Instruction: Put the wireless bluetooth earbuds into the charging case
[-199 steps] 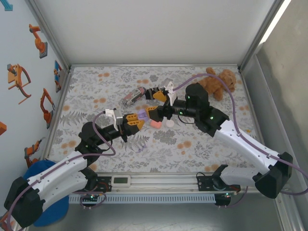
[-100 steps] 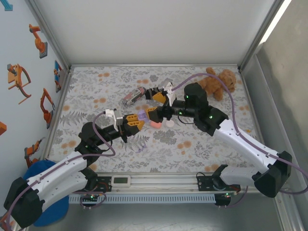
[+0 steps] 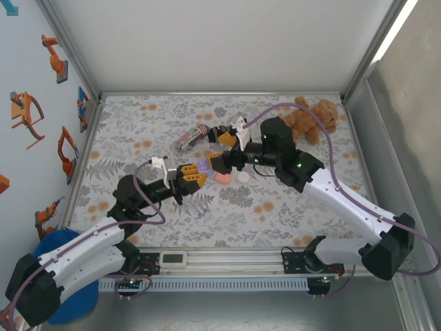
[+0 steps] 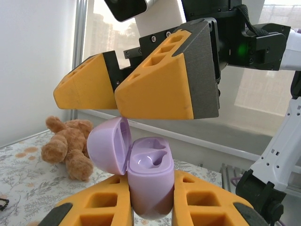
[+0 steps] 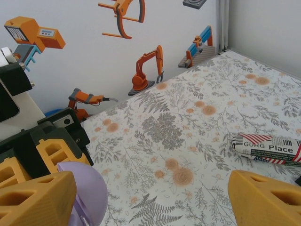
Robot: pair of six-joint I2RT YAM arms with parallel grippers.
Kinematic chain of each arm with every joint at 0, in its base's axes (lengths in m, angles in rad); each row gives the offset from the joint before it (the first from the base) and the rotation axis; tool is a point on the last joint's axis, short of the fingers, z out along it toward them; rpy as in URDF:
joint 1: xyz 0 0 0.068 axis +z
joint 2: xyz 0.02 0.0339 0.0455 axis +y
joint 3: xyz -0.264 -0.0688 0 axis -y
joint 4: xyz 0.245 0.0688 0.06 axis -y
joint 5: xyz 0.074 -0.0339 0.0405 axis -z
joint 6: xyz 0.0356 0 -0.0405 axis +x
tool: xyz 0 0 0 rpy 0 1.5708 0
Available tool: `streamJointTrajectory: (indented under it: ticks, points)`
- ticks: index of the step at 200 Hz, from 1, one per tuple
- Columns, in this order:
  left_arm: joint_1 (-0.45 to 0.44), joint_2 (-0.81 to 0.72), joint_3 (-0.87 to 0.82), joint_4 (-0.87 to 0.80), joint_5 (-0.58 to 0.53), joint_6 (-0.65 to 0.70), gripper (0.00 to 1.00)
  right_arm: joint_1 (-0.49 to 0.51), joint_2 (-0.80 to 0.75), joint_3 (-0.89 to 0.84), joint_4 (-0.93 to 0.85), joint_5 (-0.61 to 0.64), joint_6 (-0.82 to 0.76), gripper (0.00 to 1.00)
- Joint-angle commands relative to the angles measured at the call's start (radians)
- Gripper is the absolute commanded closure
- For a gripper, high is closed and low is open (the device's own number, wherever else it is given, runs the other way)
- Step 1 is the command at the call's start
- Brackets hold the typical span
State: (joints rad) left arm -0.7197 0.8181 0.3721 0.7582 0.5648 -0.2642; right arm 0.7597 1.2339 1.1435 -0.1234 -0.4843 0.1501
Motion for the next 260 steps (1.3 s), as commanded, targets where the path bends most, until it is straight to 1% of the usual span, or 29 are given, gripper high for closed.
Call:
streamJointTrajectory:
  ticks: [1,63,98,120,149,173,188,218,260]
  points:
    - [-0.004,-0.015,0.02,-0.001,-0.002,0.026,1.0,-0.005,-0.017,0.04,-0.001,0.004,0.007,0.17]
    - [-0.003,-0.07,0.015,-0.072,-0.02,0.045,1.0,-0.017,-0.075,-0.004,-0.013,0.019,0.037,0.17]
    - [-0.004,-0.15,0.004,-0.135,-0.045,0.063,1.0,-0.06,-0.072,-0.059,-0.023,0.017,0.115,0.22]
    - [-0.003,-0.208,0.002,-0.181,-0.059,0.075,1.0,-0.083,-0.045,-0.101,-0.028,-0.004,0.172,0.27]
    - [-0.004,-0.274,0.001,-0.23,-0.076,0.087,1.0,-0.087,0.017,-0.13,-0.062,-0.035,0.22,0.34]
    - [-0.003,-0.311,0.001,-0.257,-0.086,0.093,1.0,-0.085,0.082,-0.166,-0.027,-0.091,0.294,0.39]
    - [-0.003,-0.328,0.001,-0.265,-0.089,0.095,1.0,-0.08,0.121,-0.195,-0.005,-0.114,0.33,0.4]
    - [-0.003,-0.347,0.001,-0.279,-0.097,0.098,1.0,-0.049,0.171,-0.242,-0.007,-0.054,0.36,0.41]
    - [-0.003,-0.35,0.004,-0.28,-0.098,0.099,1.0,0.02,0.24,-0.25,-0.049,0.035,0.356,0.42]
